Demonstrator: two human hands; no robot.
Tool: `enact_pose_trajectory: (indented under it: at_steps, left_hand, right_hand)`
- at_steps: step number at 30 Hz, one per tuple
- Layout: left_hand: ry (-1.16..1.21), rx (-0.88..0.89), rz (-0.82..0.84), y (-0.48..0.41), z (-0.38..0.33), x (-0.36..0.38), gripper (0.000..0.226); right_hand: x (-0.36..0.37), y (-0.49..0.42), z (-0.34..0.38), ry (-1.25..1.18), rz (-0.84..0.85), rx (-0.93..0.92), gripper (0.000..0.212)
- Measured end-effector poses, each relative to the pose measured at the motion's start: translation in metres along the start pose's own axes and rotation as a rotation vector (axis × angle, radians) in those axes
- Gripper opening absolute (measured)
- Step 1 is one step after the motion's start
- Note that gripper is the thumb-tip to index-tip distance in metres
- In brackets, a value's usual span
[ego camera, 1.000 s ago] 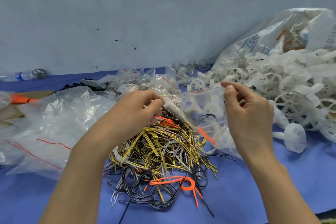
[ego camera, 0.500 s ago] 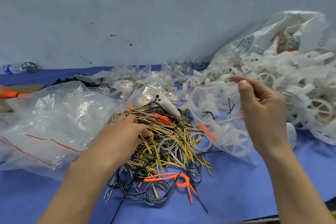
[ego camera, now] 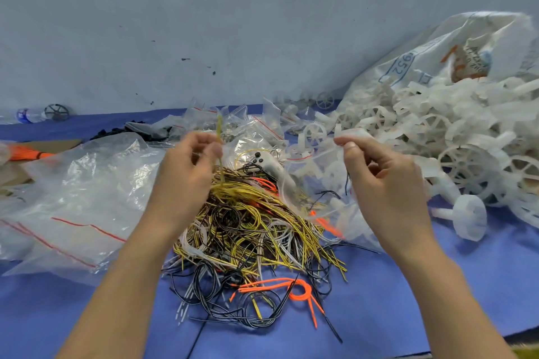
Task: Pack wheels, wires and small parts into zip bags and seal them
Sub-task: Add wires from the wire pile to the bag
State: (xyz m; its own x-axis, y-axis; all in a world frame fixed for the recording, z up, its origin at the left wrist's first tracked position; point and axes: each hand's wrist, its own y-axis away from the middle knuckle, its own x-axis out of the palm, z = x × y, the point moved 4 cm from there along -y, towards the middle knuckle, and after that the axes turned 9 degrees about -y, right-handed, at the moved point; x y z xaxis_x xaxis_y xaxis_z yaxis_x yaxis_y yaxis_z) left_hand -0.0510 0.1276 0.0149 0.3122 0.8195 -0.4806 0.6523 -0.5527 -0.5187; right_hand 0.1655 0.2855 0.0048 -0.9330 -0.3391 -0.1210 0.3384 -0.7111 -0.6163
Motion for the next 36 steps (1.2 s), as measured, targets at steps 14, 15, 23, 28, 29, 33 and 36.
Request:
enact_pose_trajectory:
  at_steps: [14, 15, 23, 28, 29, 33, 36]
  left_hand:
    - [0.780, -0.690, -0.148, -0.007, 0.050, -0.016, 0.014]
    - [0.716, -0.741, -0.054, -0.004, 0.056, -0.012, 0.015]
    - [-0.402, -0.278, 0.185, 0.006, 0.010, -0.015, 0.023]
    - [0.010, -0.392, 0.695, 0.042, -0.016, -0.003, 0.038]
    - [0.046, -0.360, 0.816, 0.051, -0.020, 0.004, 0.041]
    - [-0.231, -0.101, 1.010, 0.072, -0.011, 0.025, 0.034]
    - [-0.513, 0.053, 1.000, 0.076, -0.001, 0.034, 0.026]
  right_hand:
    - [0.003, 0.002, 0.003, 0.026, 0.020, -0.009, 0.020]
    - [0.003, 0.002, 0.003, 0.029, 0.022, -0.010, 0.020]
    - [0.005, 0.004, 0.002, 0.045, 0.032, 0.003, 0.021]
    - [0.007, 0.004, 0.002, 0.037, 0.031, -0.001, 0.020]
    - [0.006, 0.004, 0.002, 0.032, 0.029, 0.003, 0.020]
    - [0.002, 0.002, 0.000, 0.001, 0.015, 0.011, 0.020]
    - [0.001, 0.000, -0.001, 0.011, 0.020, 0.012, 0.021]
